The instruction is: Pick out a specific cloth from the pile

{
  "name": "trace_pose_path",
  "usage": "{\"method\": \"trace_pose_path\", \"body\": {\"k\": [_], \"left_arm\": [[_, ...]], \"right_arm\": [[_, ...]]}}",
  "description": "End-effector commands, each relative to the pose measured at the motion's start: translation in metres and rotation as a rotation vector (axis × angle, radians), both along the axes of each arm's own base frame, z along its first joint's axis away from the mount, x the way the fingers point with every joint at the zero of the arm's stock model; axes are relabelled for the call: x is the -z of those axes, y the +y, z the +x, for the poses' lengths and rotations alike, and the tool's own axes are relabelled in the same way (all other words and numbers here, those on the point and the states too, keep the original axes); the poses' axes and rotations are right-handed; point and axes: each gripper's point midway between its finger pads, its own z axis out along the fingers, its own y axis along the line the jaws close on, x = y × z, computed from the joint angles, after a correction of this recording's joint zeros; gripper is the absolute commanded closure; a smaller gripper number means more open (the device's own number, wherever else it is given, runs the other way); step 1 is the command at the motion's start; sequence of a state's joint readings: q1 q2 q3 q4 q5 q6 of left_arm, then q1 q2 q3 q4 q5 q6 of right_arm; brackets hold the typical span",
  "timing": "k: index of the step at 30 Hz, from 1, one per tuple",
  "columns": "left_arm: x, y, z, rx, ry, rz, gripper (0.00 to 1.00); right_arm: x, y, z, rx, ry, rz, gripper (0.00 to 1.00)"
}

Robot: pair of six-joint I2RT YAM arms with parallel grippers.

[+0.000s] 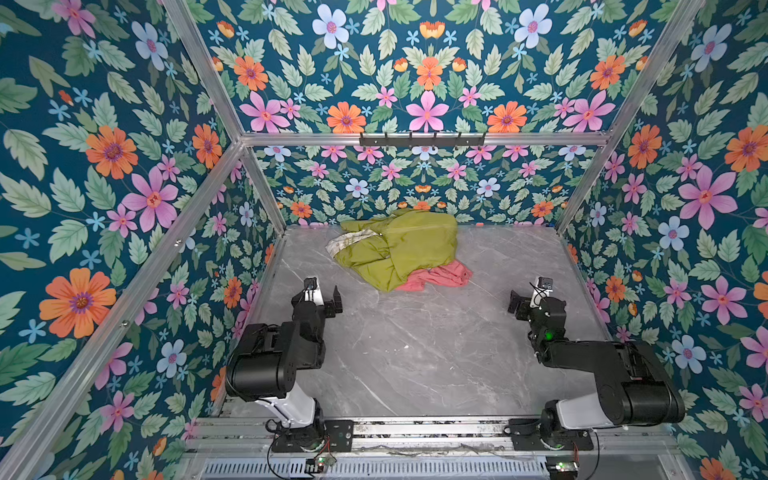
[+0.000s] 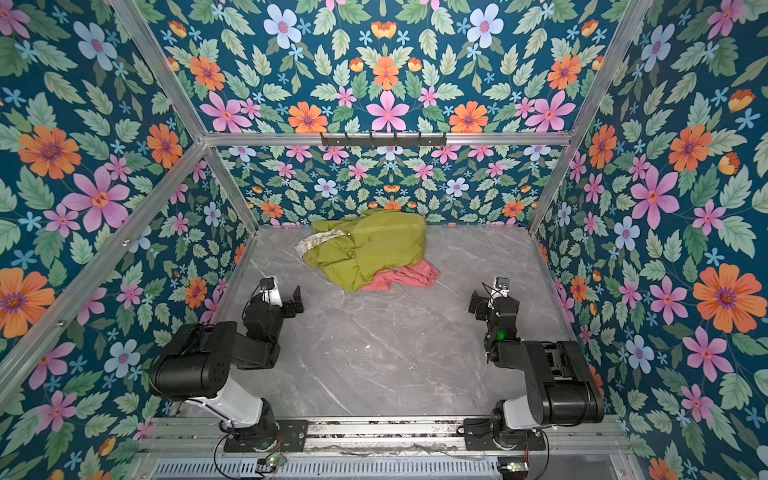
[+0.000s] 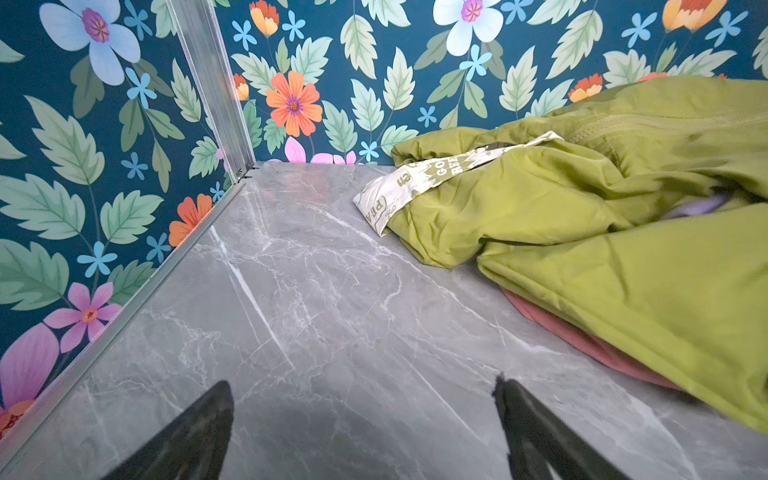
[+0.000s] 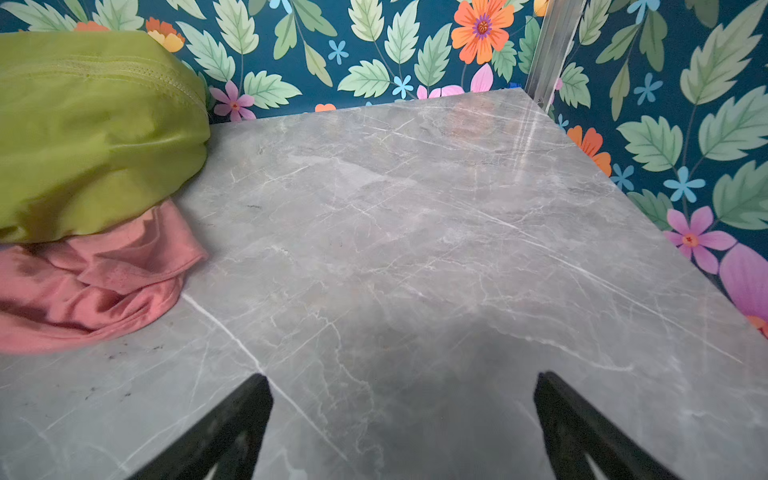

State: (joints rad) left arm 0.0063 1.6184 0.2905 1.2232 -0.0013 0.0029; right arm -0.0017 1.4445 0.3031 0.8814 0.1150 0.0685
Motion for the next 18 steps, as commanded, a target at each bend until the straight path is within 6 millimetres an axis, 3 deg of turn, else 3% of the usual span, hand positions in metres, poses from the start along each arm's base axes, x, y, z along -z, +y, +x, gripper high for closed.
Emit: {"method": "trace_pose_path", "body": {"k": [1,18], "left_arm": [[-0.0049,-0.0010,0.0010,0.006,-0.021,0.001,0.00],[-0.0071,-0.0011,0.0007,0.006,-0.029,-0.001,0.00]], "right_arm": [[-0.0044,-0.0003,0.0017,0.003,-0.015,0.000,0.01],[-0.0046,-0.0004,0.0018,0.003,-0.016,0.001,0.01]]}}
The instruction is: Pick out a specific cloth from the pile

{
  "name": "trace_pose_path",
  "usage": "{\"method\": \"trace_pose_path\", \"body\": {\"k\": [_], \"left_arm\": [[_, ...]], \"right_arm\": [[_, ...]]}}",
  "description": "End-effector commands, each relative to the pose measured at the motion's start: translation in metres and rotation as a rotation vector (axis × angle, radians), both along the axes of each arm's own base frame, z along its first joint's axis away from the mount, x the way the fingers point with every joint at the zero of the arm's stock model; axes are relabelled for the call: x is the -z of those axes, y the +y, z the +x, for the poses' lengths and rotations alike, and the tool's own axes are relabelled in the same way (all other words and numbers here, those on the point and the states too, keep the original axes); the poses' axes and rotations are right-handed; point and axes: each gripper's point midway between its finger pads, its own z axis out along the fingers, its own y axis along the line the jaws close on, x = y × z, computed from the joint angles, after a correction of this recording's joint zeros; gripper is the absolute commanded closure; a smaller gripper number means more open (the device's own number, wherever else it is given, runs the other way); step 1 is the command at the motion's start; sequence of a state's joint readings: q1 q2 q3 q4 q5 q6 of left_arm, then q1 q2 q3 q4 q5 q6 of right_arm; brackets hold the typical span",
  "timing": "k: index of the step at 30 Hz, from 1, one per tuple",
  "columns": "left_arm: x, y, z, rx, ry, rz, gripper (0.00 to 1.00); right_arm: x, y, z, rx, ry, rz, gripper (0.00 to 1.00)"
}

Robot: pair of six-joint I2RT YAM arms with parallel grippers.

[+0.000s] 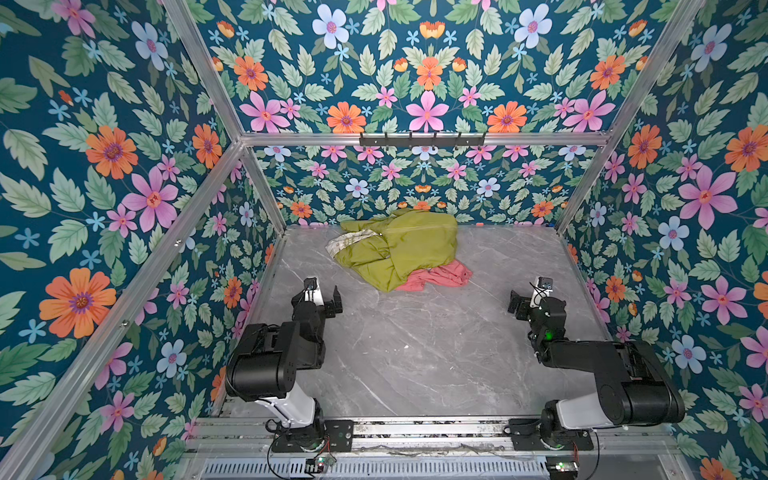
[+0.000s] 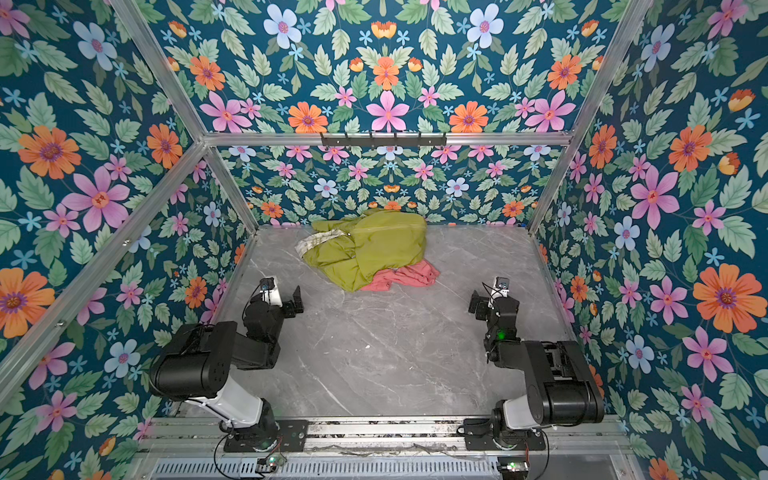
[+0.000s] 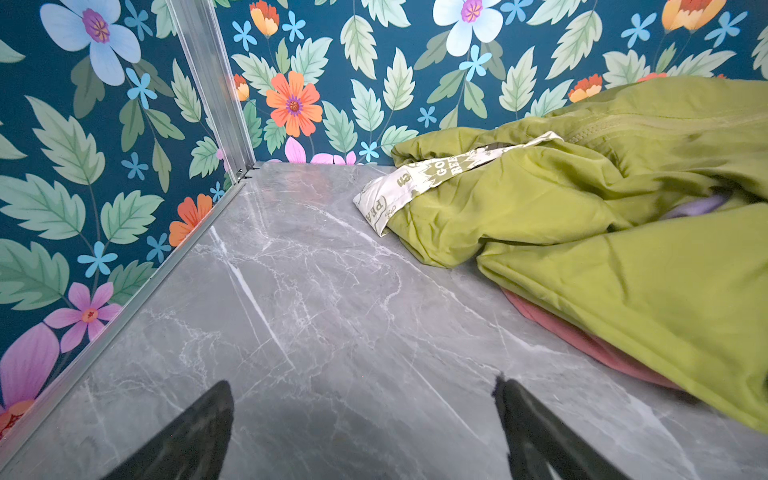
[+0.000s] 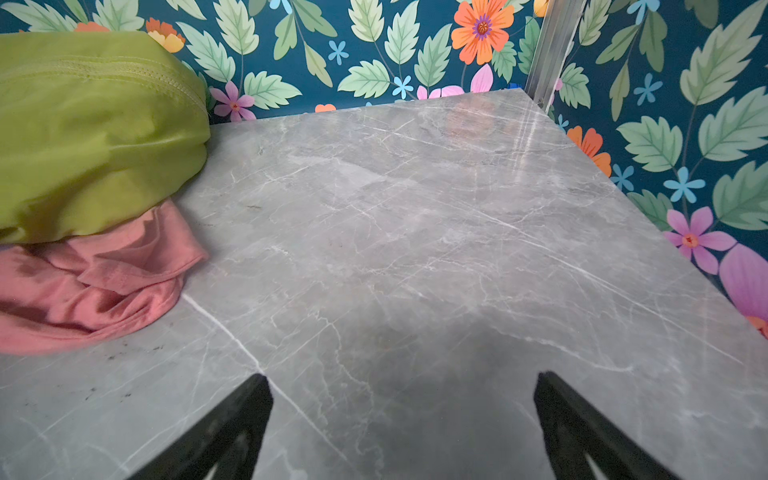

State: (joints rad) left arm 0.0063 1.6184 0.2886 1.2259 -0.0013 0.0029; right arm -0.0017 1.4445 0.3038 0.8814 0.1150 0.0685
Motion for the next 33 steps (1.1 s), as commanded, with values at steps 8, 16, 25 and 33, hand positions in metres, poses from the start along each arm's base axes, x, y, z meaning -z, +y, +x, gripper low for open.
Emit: {"method": "trace_pose_path", "body": {"k": [8,16,25,33], "left_arm": [[-0.007,-0.001,0.001,0.006,-0.026,0.000,0.00],[-0.007,-0.001,0.001,0.006,-0.029,0.000,0.00],[-0.007,0.001,0.000,-0.009,-0.030,-0.004,0.00],[-0.007,0.009,-0.002,-0.053,-0.035,-0.009,0.00]], "right_arm": [[-0.005,0.000,0.002,0.002,-0.017,0.001,0.01],[-0.005,0.000,0.002,0.003,-0.016,0.001,0.01],[-0.004,0.000,0.002,-0.001,-0.013,0.008,0.01],[-0.004,0.000,0.002,-0.001,-0.012,0.010,0.01]]}}
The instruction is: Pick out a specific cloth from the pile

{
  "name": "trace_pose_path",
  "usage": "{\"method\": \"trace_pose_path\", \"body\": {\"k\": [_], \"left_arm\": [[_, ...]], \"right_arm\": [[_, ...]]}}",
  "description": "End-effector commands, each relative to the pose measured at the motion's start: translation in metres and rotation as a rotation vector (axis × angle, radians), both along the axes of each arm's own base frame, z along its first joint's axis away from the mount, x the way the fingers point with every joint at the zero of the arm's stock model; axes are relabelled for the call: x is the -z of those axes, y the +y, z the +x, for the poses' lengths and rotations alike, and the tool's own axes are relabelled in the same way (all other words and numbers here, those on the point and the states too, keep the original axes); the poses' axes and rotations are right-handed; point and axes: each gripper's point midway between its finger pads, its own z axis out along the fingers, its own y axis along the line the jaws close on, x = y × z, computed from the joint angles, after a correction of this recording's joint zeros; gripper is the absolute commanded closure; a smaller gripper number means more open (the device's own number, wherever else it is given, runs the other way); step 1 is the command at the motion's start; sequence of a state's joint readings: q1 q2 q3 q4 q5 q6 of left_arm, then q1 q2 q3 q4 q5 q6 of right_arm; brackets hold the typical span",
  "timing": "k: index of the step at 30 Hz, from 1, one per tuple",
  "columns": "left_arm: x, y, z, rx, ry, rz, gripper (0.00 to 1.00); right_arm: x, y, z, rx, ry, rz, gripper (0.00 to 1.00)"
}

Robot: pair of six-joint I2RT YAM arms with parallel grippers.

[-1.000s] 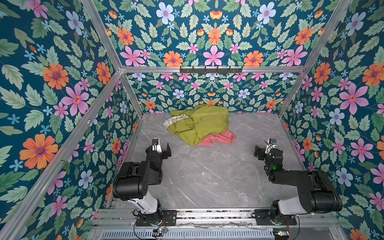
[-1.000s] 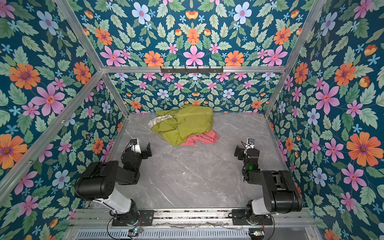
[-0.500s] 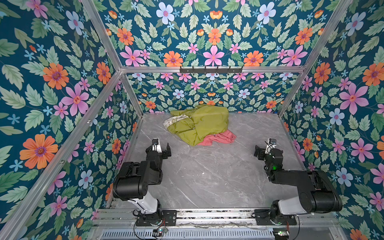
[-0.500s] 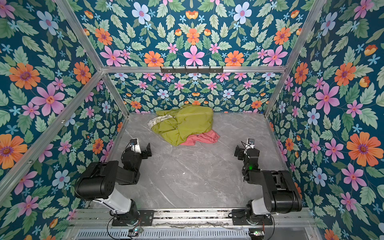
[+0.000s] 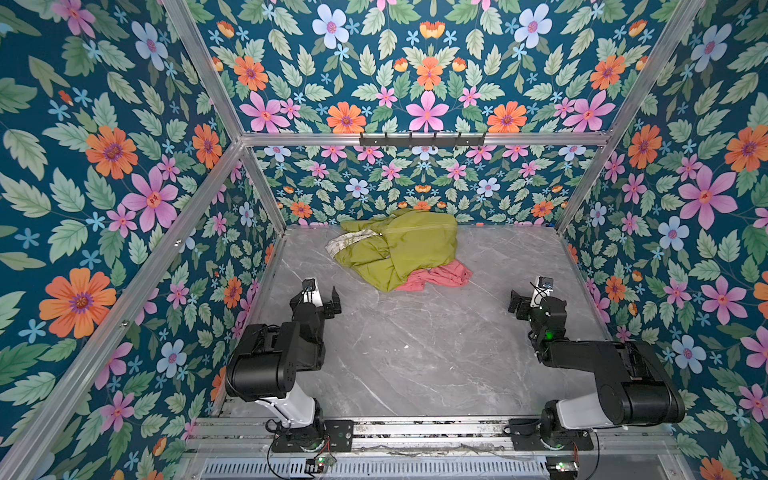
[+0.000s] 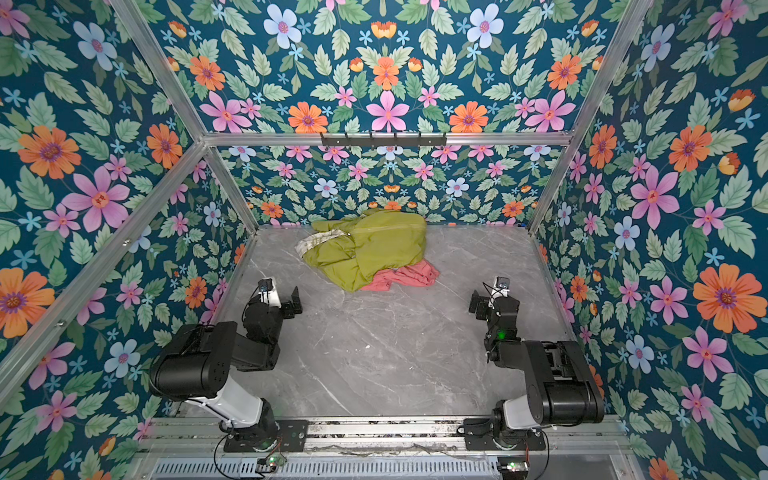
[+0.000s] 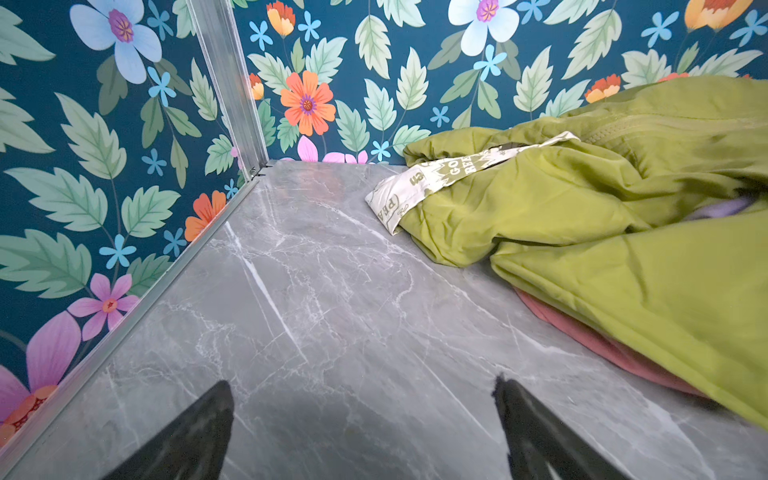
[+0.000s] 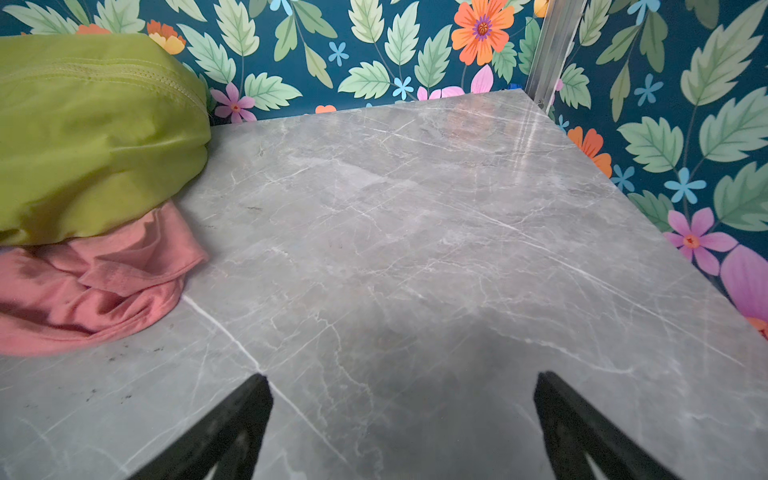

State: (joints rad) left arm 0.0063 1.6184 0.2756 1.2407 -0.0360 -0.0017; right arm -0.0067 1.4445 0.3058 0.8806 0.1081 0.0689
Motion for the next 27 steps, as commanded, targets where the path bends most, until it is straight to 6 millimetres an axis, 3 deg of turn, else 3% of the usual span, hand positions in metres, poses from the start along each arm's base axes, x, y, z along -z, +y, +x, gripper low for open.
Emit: {"method": "trace_pose_path", "body": {"k": [1,10,14,19,27], "left_arm": [[-0.008,0.003,0.002,-0.018,-0.033,-0.010,0.00],[-0.008,0.003,0.002,-0.017,-0.033,-0.010,0.00],[-0.011,0.005,-0.001,-0.035,-0.039,-0.010,0.00],[-0.027,0.028,-0.004,-0.188,-0.032,-0.024,0.00],[-0.059,0.035,0.002,-0.258,0.000,-0.038,0.00]], "right_arm": [[-0.004,0.000,0.002,0.001,-0.013,0.007,0.01],[-0.004,0.000,0.001,-0.001,-0.014,0.001,0.01],[-0.008,0.009,0.000,-0.042,-0.026,-0.022,0.00],[-0.020,0.007,-0.004,-0.005,-0.015,-0.049,0.01],[-0.048,0.003,-0.003,0.092,0.106,0.055,0.01]]}}
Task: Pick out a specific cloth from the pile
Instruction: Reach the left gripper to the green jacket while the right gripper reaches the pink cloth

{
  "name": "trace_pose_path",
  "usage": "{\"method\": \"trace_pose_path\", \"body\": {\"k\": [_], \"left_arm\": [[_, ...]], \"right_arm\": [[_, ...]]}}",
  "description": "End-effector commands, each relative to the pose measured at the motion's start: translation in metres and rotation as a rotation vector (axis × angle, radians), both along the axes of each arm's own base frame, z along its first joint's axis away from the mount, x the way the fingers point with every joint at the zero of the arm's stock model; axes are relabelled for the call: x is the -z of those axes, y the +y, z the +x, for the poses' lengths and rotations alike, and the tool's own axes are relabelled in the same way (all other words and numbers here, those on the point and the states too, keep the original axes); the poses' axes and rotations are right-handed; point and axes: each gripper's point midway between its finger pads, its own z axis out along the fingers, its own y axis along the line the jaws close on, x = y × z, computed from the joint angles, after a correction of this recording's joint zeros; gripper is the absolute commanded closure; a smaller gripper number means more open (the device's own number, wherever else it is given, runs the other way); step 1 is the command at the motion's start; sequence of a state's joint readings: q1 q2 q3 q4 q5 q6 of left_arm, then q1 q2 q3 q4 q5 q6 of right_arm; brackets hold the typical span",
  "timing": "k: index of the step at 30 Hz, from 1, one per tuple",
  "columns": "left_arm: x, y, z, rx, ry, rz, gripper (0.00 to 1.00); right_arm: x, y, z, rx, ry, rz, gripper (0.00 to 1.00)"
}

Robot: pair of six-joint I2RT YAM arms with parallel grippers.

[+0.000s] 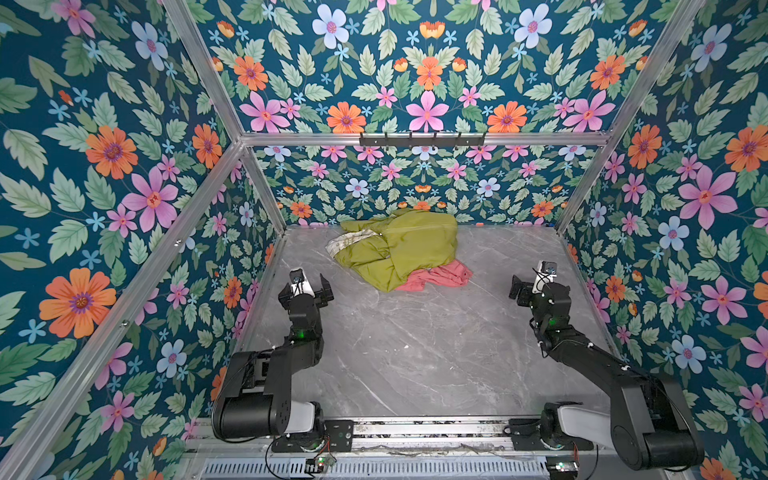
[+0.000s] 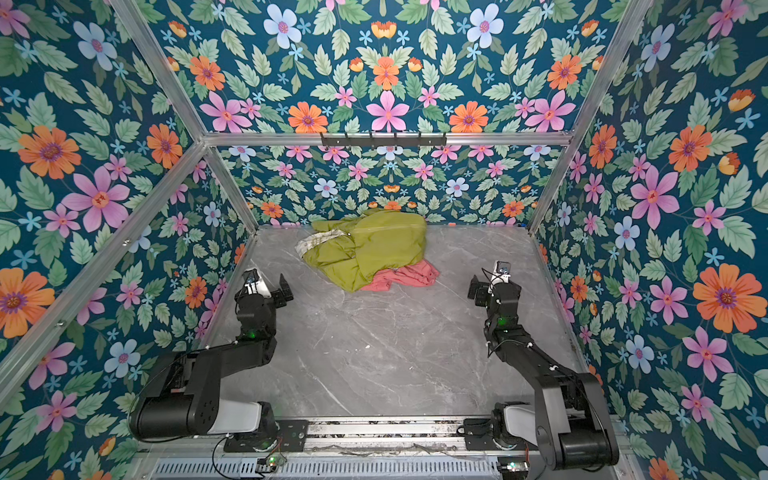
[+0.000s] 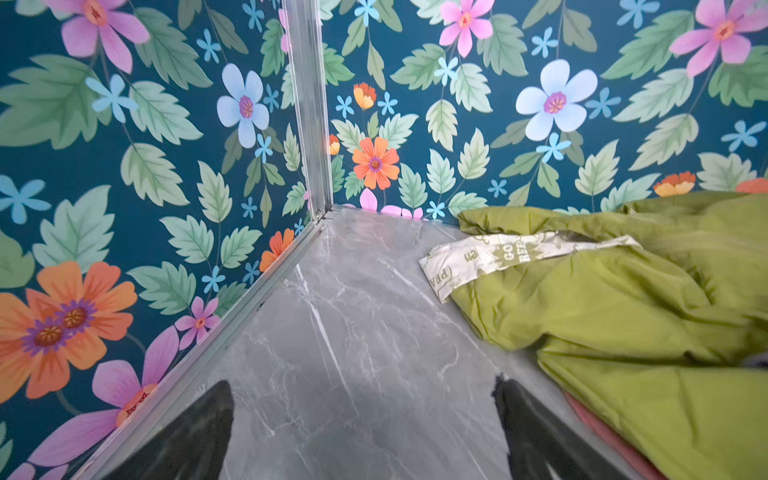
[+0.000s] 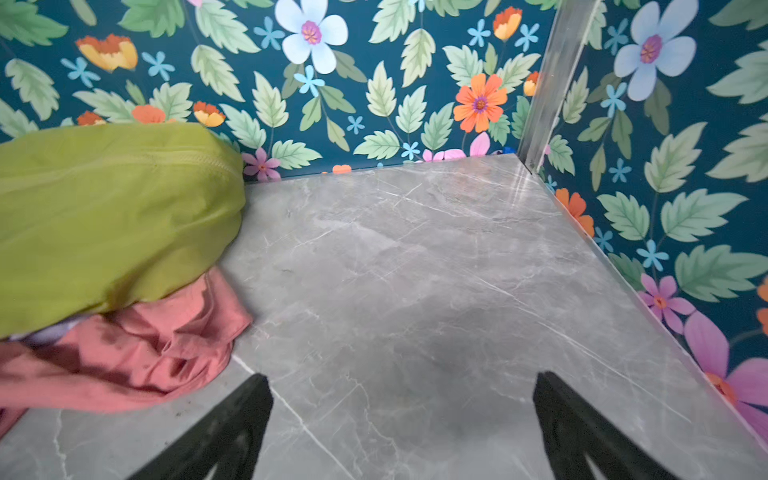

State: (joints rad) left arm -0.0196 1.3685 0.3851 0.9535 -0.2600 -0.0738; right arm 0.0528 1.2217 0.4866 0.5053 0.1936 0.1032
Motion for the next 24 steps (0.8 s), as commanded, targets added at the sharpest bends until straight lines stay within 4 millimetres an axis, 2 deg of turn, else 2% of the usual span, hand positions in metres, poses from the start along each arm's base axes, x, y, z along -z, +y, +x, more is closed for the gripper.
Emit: {"method": "trace_pose_path", "body": {"k": [1,4,6,9,13,19,24], "left_arm": [[0.008,0.008,0.003,-0.058,0.122,-0.016,0.00],[0.010,0.014,0.013,-0.109,0.232,-0.052,0.00],[0.013,0.010,0.020,-0.101,0.271,-0.065,0.00],[0.011,0.000,0.026,-0.079,0.270,-0.102,0.00],[0.015,-0.018,0.032,-0.041,0.300,-0.120,0.00],[0.037,-0.068,0.045,0.076,0.431,-0.112,0.00],[0.044,-0.120,0.050,0.284,0.471,-0.231,0.00]], "right_arm": [[0.019,0.001,-0.012,0.032,0.148,0.080,0.01],[0.008,0.015,-0.009,-0.018,0.157,0.159,0.01],[0.006,0.024,-0.006,-0.046,0.189,0.221,0.01],[0.008,0.039,-0.002,-0.084,0.261,0.316,0.01],[0.022,0.059,0.004,-0.145,0.371,0.394,0.01],[0.038,0.080,0.016,-0.183,0.499,0.406,0.01],[0.053,0.099,0.026,-0.217,0.596,0.425,0.01]]}}
